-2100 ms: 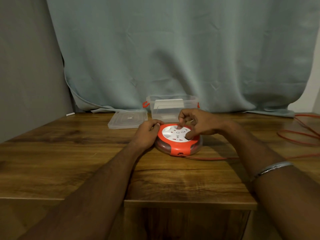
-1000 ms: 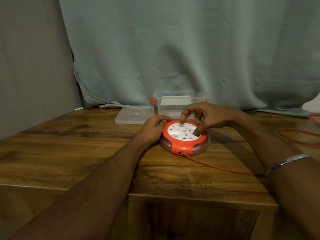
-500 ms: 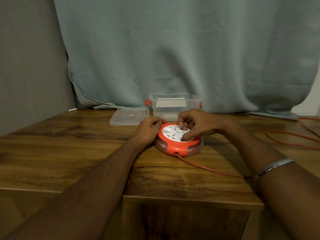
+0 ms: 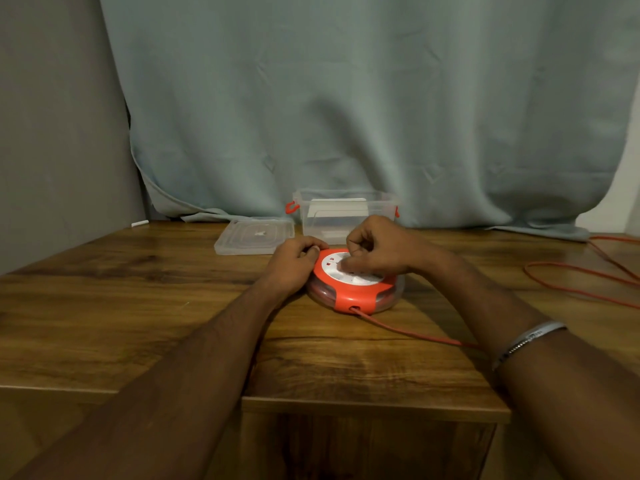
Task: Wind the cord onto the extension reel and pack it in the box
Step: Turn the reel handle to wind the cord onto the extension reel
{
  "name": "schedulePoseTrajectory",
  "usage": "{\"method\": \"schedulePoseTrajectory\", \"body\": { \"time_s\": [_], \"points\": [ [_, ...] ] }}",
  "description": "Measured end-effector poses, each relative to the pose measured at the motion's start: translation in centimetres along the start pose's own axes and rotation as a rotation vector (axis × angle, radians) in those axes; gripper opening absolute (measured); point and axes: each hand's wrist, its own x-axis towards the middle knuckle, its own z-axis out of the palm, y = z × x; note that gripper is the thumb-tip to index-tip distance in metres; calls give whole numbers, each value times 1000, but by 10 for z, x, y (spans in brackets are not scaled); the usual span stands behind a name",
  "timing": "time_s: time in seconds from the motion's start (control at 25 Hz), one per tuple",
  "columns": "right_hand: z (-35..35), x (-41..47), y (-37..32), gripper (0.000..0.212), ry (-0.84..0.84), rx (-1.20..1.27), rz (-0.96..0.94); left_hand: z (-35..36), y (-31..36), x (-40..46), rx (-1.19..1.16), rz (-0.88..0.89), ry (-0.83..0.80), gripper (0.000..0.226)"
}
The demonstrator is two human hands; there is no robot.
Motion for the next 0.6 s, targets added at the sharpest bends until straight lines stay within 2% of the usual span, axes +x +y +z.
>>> {"method": "schedulePoseTrajectory", "body": {
  "time_s": [0.08,0.24,0.44,0.6],
  "points": [
    [-6,-2,3,20,-16,64,-37,0,-1,0,3,3,-3,31],
    [-15,-4,13,47,-123,50,62,0,-1,-1,3,-5,-11,31],
    [-19,-5,19,52,-160,132,99,0,-1,0,-3,-9,-17,32],
    [-20,-6,20,49,-161,103,101,0,-1,0,7,-12,-5,32]
  ]
}}
